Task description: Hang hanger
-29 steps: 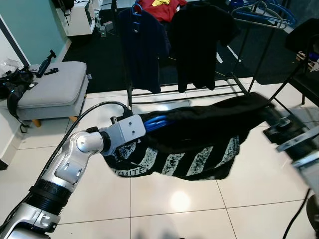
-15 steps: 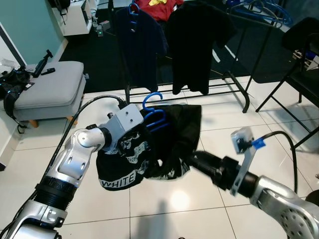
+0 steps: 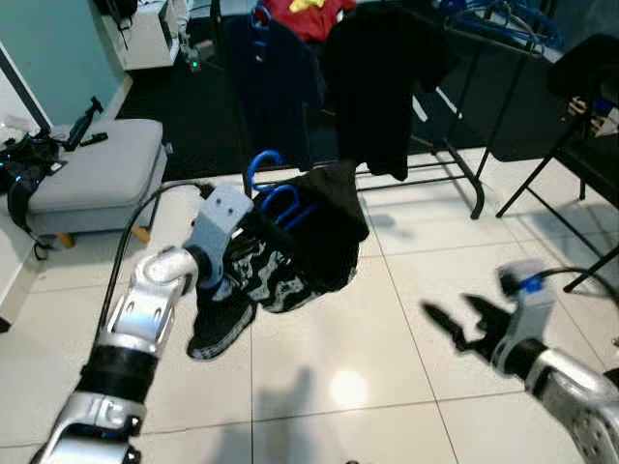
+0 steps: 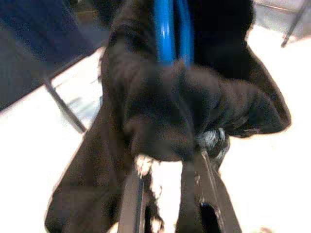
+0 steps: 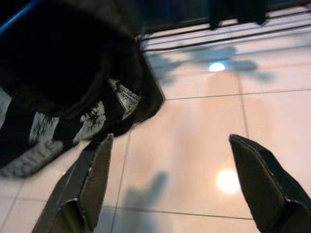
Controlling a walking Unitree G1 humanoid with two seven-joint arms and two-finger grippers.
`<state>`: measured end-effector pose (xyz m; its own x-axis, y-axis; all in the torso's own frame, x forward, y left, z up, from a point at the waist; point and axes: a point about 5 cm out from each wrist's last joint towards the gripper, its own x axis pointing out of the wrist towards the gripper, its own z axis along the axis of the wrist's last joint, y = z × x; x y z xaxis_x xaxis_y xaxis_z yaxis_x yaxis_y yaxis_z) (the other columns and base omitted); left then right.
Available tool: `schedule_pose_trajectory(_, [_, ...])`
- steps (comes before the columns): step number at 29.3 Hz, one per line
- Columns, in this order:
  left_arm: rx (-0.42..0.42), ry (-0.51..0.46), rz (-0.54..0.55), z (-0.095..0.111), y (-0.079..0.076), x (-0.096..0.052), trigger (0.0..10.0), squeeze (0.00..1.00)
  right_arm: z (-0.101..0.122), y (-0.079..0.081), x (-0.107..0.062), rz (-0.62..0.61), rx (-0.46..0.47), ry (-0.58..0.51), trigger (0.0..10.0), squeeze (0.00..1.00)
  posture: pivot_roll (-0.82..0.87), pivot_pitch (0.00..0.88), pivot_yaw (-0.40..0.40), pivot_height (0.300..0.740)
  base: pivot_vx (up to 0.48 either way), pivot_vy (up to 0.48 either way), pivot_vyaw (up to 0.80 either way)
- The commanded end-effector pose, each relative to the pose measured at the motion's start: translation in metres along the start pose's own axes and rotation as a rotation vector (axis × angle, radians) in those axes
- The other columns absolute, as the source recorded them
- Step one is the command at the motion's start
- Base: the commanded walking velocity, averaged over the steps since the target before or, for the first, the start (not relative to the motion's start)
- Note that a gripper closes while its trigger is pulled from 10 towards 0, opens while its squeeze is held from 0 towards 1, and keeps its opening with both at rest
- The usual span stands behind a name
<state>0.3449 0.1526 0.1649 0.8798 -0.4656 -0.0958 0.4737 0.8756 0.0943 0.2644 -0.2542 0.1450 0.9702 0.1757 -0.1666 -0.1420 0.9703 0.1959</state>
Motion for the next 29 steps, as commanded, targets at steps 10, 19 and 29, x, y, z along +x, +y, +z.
schedule_pose_trajectory(10, [-0.278, -0.059, 0.032, -0.047, -0.043, -0.028, 10.0, 0.0, -0.028, -0.001, -0.002, -0.089, 0.195, -0.042, 10.0, 0.0, -0.11, 0.192, 0.014, 0.74, 0.0, 0.0, -0.79])
schedule_pose_trajectory(19, [-0.252, -0.161, -0.033, -0.035, -0.05, -0.024, 10.0, 0.0, -0.023, -0.001, 0.002, -0.133, 0.154, -0.124, 10.0, 0.0, -0.12, 0.184, 0.02, 0.74, 0.414, 0.0, -0.18])
schedule_pose_trajectory(29, [-0.201, -0.169, 0.07, -0.029, -0.057, -0.023, 10.0, 0.0, -0.02, -0.001, 0.004, -0.155, 0.168, -0.172, 10.0, 0.0, -0.1, 0.178, 0.028, 0.74, 0.48, 0.0, 0.0])
